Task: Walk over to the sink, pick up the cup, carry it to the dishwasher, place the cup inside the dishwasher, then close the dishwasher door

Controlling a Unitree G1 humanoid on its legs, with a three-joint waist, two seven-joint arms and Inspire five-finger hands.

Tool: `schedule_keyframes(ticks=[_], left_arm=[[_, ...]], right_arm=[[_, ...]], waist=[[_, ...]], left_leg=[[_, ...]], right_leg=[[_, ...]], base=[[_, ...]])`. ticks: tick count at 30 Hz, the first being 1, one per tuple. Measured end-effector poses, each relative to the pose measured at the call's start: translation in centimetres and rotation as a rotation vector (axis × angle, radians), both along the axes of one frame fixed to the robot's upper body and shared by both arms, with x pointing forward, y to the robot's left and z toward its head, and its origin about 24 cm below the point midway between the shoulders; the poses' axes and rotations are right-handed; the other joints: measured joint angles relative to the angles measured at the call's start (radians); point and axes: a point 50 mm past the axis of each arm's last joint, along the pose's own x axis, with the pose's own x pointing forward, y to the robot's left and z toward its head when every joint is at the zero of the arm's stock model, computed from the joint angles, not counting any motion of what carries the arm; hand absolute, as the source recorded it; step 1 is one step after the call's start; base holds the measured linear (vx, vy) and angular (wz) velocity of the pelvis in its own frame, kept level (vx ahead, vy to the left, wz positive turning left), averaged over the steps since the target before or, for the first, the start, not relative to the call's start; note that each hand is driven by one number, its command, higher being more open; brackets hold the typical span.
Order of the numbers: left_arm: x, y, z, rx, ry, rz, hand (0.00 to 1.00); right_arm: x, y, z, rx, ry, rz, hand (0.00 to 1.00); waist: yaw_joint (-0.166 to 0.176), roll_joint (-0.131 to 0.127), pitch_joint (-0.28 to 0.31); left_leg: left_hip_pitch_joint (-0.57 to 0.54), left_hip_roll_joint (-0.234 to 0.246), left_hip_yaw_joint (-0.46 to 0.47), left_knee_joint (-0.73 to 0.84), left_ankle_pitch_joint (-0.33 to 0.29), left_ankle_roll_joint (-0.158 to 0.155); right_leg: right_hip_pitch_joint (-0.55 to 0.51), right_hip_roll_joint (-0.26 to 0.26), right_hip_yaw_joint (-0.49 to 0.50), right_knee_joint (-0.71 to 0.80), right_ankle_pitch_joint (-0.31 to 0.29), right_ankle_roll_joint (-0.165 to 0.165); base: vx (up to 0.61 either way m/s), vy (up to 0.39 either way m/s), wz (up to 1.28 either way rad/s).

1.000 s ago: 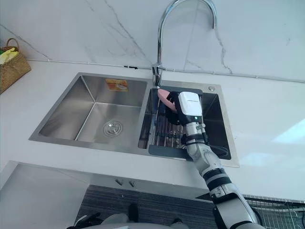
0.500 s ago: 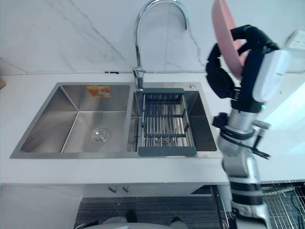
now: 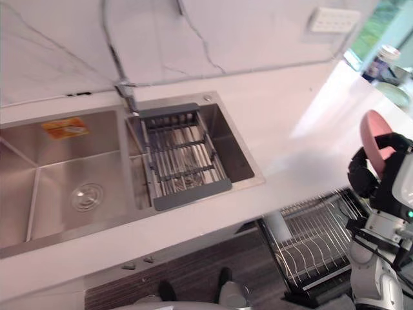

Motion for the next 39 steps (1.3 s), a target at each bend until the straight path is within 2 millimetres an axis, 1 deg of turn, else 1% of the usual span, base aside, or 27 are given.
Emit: schedule_keyframes(ticks=[1, 2, 3, 4, 5, 6, 7, 8, 9, 10, 12, 14, 15, 16, 17, 19, 24, 27, 29, 30, 32, 33, 35, 36, 37, 38, 39], left_arm=[[-0.2, 0.3, 0.1, 0.001, -0.004, 0.023, 1.0], [-0.4, 0.9, 0.3, 0.006, -0.022, 0.085, 1.0], [-0.5, 1.1, 0.4, 0.008, -0.026, 0.094, 1.0], [-0.7, 1.3, 0.4, 0.008, -0.045, 0.132, 1.0], [-0.6, 1.4, 0.5, 0.005, -0.07, 0.162, 1.0], [-0.6, 1.5, 0.6, 0.003, -0.085, 0.185, 1.0], [-0.6, 1.6, 0.6, -0.005, -0.108, 0.232, 1.0], [-0.7, 1.5, 0.6, -0.016, -0.115, 0.268, 1.0], [-0.7, 1.4, 0.6, -0.017, -0.117, 0.278, 1.0], [-0.7, 1.3, 0.6, -0.016, -0.119, 0.288, 1.0], [-0.8, 1.1, 0.5, -0.021, -0.121, 0.302, 1.0], [-0.8, 0.9, 0.5, -0.029, -0.125, 0.312, 1.0], [-0.6, 0.5, 0.3, -0.04, -0.131, 0.313, 1.0], [-0.5, -0.2, 0.2, -0.057, -0.137, 0.319, 1.0], [-0.5, -0.5, 0.1, -0.065, -0.142, 0.323, 1.0], [-0.2, -1.6, -0.2, -0.097, -0.152, 0.342, 1.0], [0.7, -2.7, -0.4, -0.132, -0.165, 0.335, 1.0], [1.4, -2.9, -0.4, -0.14, -0.174, 0.314, 1.0], [2.4, -3.4, -0.4, -0.153, -0.188, 0.291, 1.0], [2.5, -3.4, -0.4, -0.155, -0.19, 0.288, 1.0], [3.7, -4.0, -0.3, -0.174, -0.212, 0.272, 1.0], [3.9, -4.1, -0.3, -0.181, -0.216, 0.273, 1.0], [4.7, -4.6, -0.2, -0.212, -0.234, 0.274, 1.0], [4.9, -4.7, -0.2, -0.222, -0.241, 0.267, 1.0], [5.4, -4.8, -0.1, -0.232, -0.253, 0.233, 1.0], [5.5, -4.8, -0.1, -0.223, -0.256, 0.19, 1.0], [6.0, -4.8, 0.1, -0.192, -0.277, 0.07, 1.0]], right_arm=[[-0.9, -0.1, -1.0, 0.025, -0.013, -0.046, 0.0], [-1.6, -0.2, -2.7, 0.062, -0.01, -0.096, 0.0], [-1.7, -0.2, -3.1, 0.07, -0.005, -0.105, 0.0], [-2.0, -0.2, -4.4, 0.102, 0.011, -0.136, 0.0], [-2.1, 0.2, -5.5, 0.127, 0.018, -0.154, 0.0], [-2.0, 0.5, -5.9, 0.136, 0.021, -0.154, 0.0], [-1.5, 1.0, -6.2, 0.145, 0.02, -0.137, 0.0], [-0.9, 1.5, -6.5, 0.154, 0.025, -0.117, 0.0], [-0.9, 1.7, -6.7, 0.153, 0.034, -0.113, 0.0], [-0.9, 2.0, -6.9, 0.162, 0.037, -0.108, 0.0], [-1.1, 2.1, -7.1, 0.165, 0.044, -0.106, 0.0], [-1.4, 1.9, -7.2, 0.163, 0.046, -0.111, 0.0], [-1.6, 1.8, -7.1, 0.161, 0.044, -0.116, 0.0], [-1.9, 1.6, -7.1, 0.159, 0.044, -0.122, 0.0], [-2.0, 1.5, -7.2, 0.159, 0.046, -0.125, 0.0], [-2.3, 1.5, -7.8, 0.171, 0.07, -0.128, 0.0], [-2.6, 1.4, -8.7, 0.198, 0.123, -0.125, 0.0], [-2.0, 1.6, -8.7, 0.215, 0.138, -0.098, 0.0], [-0.5, 1.5, -8.1, 0.218, 0.155, -0.05, 0.0], [-0.2, 1.5, -8.0, 0.22, 0.154, -0.043, 0.0], [1.3, 1.0, -7.0, 0.227, 0.146, -0.012, 0.0], [1.6, 0.8, -6.8, 0.229, 0.144, -0.007, 0.0], [3.6, 0.2, -5.7, 0.237, 0.121, 0.006, 0.0], [4.1, 0.0, -5.4, 0.235, 0.114, 0.006, 0.0], [4.8, -0.3, -4.7, 0.237, 0.099, 0.009, 0.0], [5.2, -0.4, -4.4, 0.234, 0.098, 0.012, 0.0], [5.7, -0.7, -3.7, 0.225, 0.106, 0.015, 0.0]], waist=[[-0.009, -0.006, -0.001], [-0.019, -0.021, 0.001], [-0.019, -0.022, 0.0], [-0.012, -0.022, -0.006], [0.005, -0.02, -0.009], [0.015, -0.02, -0.01], [0.025, -0.014, -0.005], [0.027, -0.006, 0.002], [0.028, -0.002, 0.004], [0.03, 0.008, 0.008], [0.03, 0.019, 0.013], [0.03, 0.034, 0.025], [0.029, 0.047, 0.035], [0.026, 0.064, 0.046], [0.025, 0.071, 0.051], [0.022, 0.093, 0.067], [0.021, 0.122, 0.108], [0.022, 0.138, 0.13], [0.021, 0.158, 0.164], [0.021, 0.161, 0.167], [0.02, 0.185, 0.199], [0.02, 0.19, 0.202], [0.023, 0.208, 0.229], [0.023, 0.214, 0.237], [0.025, 0.223, 0.247], [0.027, 0.227, 0.249], [0.031, 0.235, 0.256]], left_leg=[[-0.012, 0.01, 0.003, 0.025, -0.011, 0.004], [-0.037, 0.021, 0.004, 0.091, -0.036, -0.009], [-0.042, 0.025, 0.007, 0.104, -0.043, -0.011], [-0.07, 0.051, 0.025, 0.164, -0.077, -0.012], [-0.103, 0.081, 0.051, 0.223, -0.109, -0.011], [-0.121, 0.095, 0.069, 0.251, -0.125, -0.008], [-0.149, 0.12, 0.094, 0.31, -0.155, -0.003], [-0.162, 0.145, 0.108, 0.362, -0.181, -0.004], [-0.164, 0.155, 0.111, 0.383, -0.191, -0.007], [-0.165, 0.176, 0.112, 0.414, -0.205, -0.012], [-0.165, 0.199, 0.112, 0.44, -0.213, -0.022], [-0.169, 0.213, 0.112, 0.454, -0.215, -0.024], [-0.17, 0.215, 0.112, 0.456, -0.215, -0.025], [-0.169, 0.214, 0.113, 0.455, -0.214, -0.025], [-0.169, 0.213, 0.113, 0.455, -0.214, -0.025], [-0.166, 0.203, 0.114, 0.442, -0.208, -0.026], [-0.151, 0.165, 0.113, 0.386, -0.182, -0.029], [-0.148, 0.147, 0.106, 0.362, -0.163, -0.018], [-0.15, 0.127, 0.098, 0.34, -0.15, -0.013], [-0.152, 0.123, 0.096, 0.336, -0.148, -0.012], [-0.161, 0.099, 0.077, 0.317, -0.131, -0.002], [-0.166, 0.093, 0.072, 0.312, -0.128, 0.001], [-0.181, 0.071, 0.04, 0.301, -0.119, 0.011], [-0.184, 0.066, 0.026, 0.3, -0.118, 0.013], [-0.193, 0.058, 0.009, 0.299, -0.117, 0.014], [-0.198, 0.054, 0.0, 0.298, -0.116, 0.016], [-0.203, 0.047, -0.01, 0.295, -0.113, 0.02]], right_leg=[[-0.005, -0.016, -0.058, 0.025, -0.003, -0.065], [-0.013, -0.027, -0.087, 0.052, 0.045, -0.089], [-0.015, -0.027, -0.088, 0.052, 0.054, -0.081], [-0.021, -0.013, -0.086, 0.025, 0.089, -0.061], [-0.015, 0.017, -0.078, -0.053, 0.133, -0.054], [-0.008, 0.03, -0.077, -0.1, 0.146, -0.052], [-0.009, 0.035, -0.09, -0.134, 0.144, -0.041], [-0.01, 0.038, -0.111, -0.134, 0.149, -0.035], [-0.006, 0.043, -0.109, -0.139, 0.156, -0.024], [0.005, 0.059, -0.107, -0.151, 0.161, -0.018], [0.013, 0.071, -0.104, -0.157, 0.162, -0.019], [0.012, 0.08, -0.104, -0.157, 0.161, -0.019], [0.012, 0.082, -0.104, -0.157, 0.161, -0.019], [0.012, 0.081, -0.104, -0.158, 0.161, -0.019], [0.013, 0.08, -0.104, -0.159, 0.161, -0.019], [0.013, 0.075, -0.104, -0.166, 0.159, -0.018], [0.013, 0.053, -0.11, -0.165, 0.161, -0.018], [0.01, 0.042, -0.116, -0.158, 0.162, -0.017], [-0.002, 0.025, -0.122, -0.146, 0.163, -0.016], [-0.005, 0.022, -0.123, -0.144, 0.164, -0.016], [-0.015, 0.001, -0.133, -0.13, 0.168, -0.013], [-0.024, -0.004, -0.135, -0.128, 0.17, -0.011], [-0.04, -0.018, -0.137, -0.11, 0.171, -0.01], [-0.043, -0.022, -0.138, -0.106, 0.171, -0.009], [-0.053, -0.03, -0.139, -0.097, 0.17, -0.009], [-0.06, -0.034, -0.138, -0.093, 0.17, -0.008], [-0.07, -0.041, -0.136, -0.086, 0.17, -0.005]], base=[[0.1, -0.03, -0.19], [0.09, -0.037, -0.1], [0.08, -0.04, -0.23], [0.06, -0.02, -0.49], [0.04, -0.019, -0.64], [-0.01, -0.021, -0.76], [-0.03, -0.004, -0.67], [-0.02, 0.0, -0.56], [-0.03, 0.007, -0.33], [-0.04, -0.017, -0.16], [-0.04, -0.013, -0.13], [-0.04, -0.002, -0.08], [-0.06, 0.014, -0.03], [-0.06, 0.026, -0.02], [-0.06, 0.043, 0.0], [-0.05, 0.054, 0.01], [-0.03, 0.058, 0.06], [-0.01, 0.052, 0.1], [-0.03, 0.073, 0.11], [-0.02, 0.077, 0.16], [-0.01, 0.087, 0.25], [-0.01, 0.087, 0.21], [-0.01, 0.07, 0.13], [-0.01, 0.059, 0.14], [-0.02, 0.052, 0.09], [-0.01, 0.06, 0.05], [-0.01, 0.071, 0.03]])
